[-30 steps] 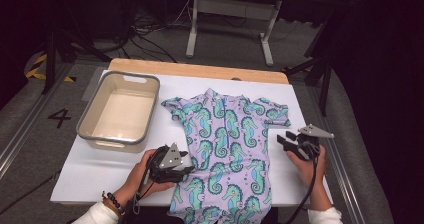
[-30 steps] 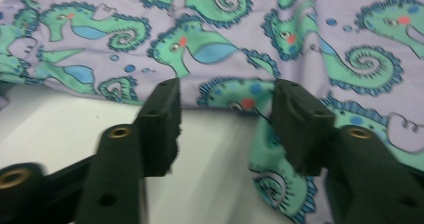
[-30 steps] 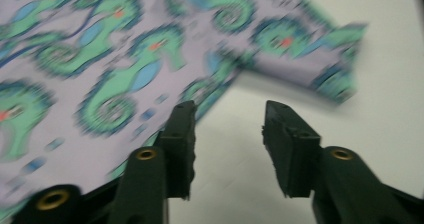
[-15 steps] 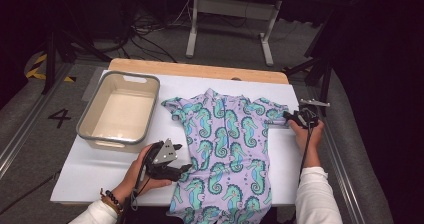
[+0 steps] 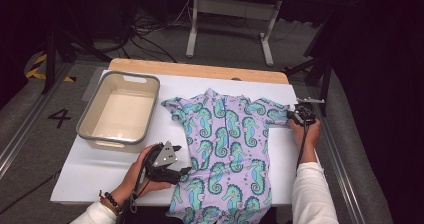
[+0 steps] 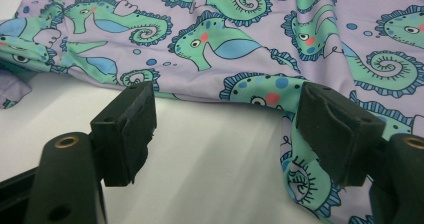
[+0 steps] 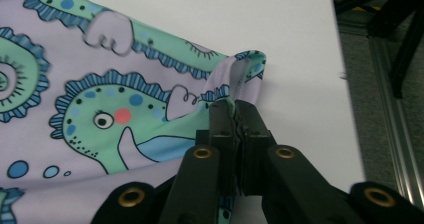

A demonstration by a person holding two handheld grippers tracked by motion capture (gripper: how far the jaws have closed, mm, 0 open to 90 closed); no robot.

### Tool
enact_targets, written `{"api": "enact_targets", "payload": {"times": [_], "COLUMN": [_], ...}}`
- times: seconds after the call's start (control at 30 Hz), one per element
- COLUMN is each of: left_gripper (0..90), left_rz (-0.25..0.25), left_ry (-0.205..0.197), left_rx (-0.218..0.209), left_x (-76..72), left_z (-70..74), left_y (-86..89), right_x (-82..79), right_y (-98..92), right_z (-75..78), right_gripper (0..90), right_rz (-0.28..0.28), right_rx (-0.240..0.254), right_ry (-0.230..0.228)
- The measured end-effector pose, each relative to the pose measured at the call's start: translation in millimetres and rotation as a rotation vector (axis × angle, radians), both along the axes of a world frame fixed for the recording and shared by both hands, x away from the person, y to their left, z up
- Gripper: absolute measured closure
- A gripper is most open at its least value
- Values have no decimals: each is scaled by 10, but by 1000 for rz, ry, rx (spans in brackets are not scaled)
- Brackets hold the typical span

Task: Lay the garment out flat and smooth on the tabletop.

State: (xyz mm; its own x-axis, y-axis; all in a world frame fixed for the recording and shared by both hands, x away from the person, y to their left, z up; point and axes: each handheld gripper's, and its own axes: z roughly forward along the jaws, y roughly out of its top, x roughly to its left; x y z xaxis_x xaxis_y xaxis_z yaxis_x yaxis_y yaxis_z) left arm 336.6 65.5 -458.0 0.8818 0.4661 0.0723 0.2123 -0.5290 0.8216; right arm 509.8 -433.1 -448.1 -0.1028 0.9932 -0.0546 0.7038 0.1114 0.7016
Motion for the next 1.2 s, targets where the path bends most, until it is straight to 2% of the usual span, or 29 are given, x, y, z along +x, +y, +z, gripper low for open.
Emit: {"api": "enact_targets", "payload": {"times": [0.13,0.23,0.33,0.4,0.53,0.6,0.63,0.7,0.73,0.83,0.9,0.97,1.0,1.2], "left_gripper": [252,241,235,234,229,229,229,235,249,259,271,289,289,320], "left_rz": [9,8,9,10,22,19,20,39,62,102,144,171,192,294], "left_ry": [-1,7,11,7,-7,-15,-19,-24,-30,-22,-37,-41,-42,6], "left_rx": [6,9,9,13,4,1,-3,-2,13,21,28,50,60,26], "left_x": [11,23,29,51,82,94,107,155,193,320,432,567,638,1067], "left_z": [3,1,2,23,80,104,113,134,145,179,201,211,210,238], "left_y": [2,-2,-21,-39,-56,-69,-76,-102,-130,-193,-254,-319,-349,-449], "right_x": [-71,-126,-170,-191,-223,-258,-278,-323,-341,-384,-423,-451,-463,-601], "right_y": [-155,-278,-374,-406,-383,-354,-327,-273,-237,-104,-14,109,156,556], "right_z": [46,89,100,92,104,124,138,158,163,172,182,175,170,143], "right_gripper": [890,891,891,889,860,758,731,709,698,662,645,619,614,583], "right_rz": [-65,-104,-131,-141,-149,-113,-109,-65,-41,29,70,141,158,322], "right_rx": [-7,-40,-25,6,-2,25,20,36,50,58,69,80,72,77], "right_ry": [-16,-29,-36,-42,-51,-81,-98,-129,-139,-136,-152,-139,-137,-134]}}
